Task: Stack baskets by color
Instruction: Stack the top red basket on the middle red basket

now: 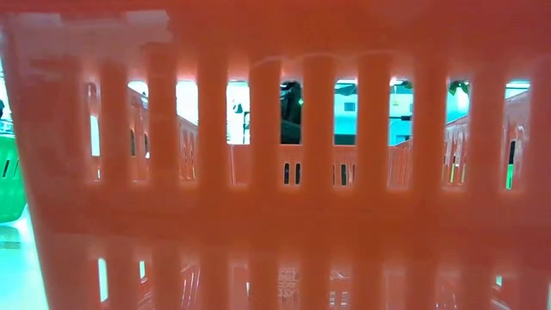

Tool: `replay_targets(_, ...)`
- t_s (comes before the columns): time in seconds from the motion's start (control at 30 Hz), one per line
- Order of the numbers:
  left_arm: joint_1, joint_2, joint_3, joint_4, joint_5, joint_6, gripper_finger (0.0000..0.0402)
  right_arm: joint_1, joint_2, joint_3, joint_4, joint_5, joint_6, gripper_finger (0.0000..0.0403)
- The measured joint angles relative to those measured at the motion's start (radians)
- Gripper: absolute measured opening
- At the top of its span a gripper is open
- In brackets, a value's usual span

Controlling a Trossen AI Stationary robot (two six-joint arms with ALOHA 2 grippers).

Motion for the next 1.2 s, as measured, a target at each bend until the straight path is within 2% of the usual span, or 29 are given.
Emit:
replay_targets(0.53,0.0,0.0,0.0,0.001,0.001,-0.001,0.0193,-0.001,0.0,0.0,-0.026,-0.018,-0.008,0.0231)
replay_targets(0.77,0.0,0.0,0.0,0.001,0.006,0.009,0.0193,0.002,-0.005,0.083,-0.172,-0.028,-0.062,0.0231)
replay_targets(0.97,0.0,0.0,0.0,0.001,-0.004,0.017,0.0193,-0.01,-0.004,0.094,-0.154,-0.03,-0.091,0.023)
replay_targets(1.2,0.0,0.0,0.0,0.001,-0.004,0.026,0.0193,-0.007,0.073,0.093,-0.152,-0.036,-0.094,0.023)
